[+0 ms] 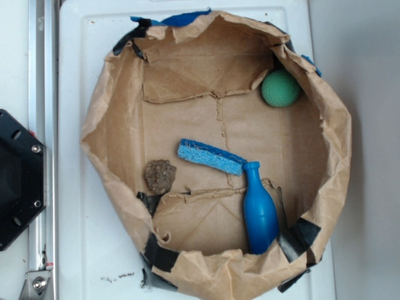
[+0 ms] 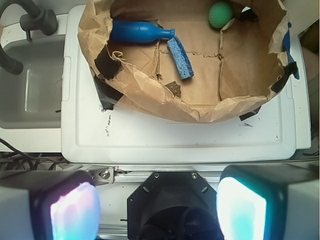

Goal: Grab the rock.

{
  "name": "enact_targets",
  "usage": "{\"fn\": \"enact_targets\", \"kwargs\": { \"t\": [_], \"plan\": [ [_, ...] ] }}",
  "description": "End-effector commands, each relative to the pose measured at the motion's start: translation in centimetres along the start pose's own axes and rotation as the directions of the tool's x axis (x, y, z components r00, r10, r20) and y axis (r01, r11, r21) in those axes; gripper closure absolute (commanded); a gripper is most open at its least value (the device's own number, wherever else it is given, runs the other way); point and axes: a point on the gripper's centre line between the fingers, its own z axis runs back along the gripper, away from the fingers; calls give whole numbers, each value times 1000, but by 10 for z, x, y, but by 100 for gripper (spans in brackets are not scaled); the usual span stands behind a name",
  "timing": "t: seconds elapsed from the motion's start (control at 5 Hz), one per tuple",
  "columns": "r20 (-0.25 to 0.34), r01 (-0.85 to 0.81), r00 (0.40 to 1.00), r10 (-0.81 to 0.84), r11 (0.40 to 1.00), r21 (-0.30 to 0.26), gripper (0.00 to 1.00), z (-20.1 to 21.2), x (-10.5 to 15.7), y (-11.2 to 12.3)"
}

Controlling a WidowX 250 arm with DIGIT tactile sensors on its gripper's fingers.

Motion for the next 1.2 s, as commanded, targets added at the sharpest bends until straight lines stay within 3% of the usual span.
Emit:
{"fn": "enact_targets", "kwargs": {
  "t": [0.0, 0.6, 1.0],
  "plan": [
    [0, 0, 1000, 0, 1000, 0, 0, 0, 0, 0],
    [-34, -69, 997, 70, 997, 24, 0, -37, 70, 21],
    [-23, -83, 996, 82, 996, -16, 0, -76, 86, 43]
  ]
}}
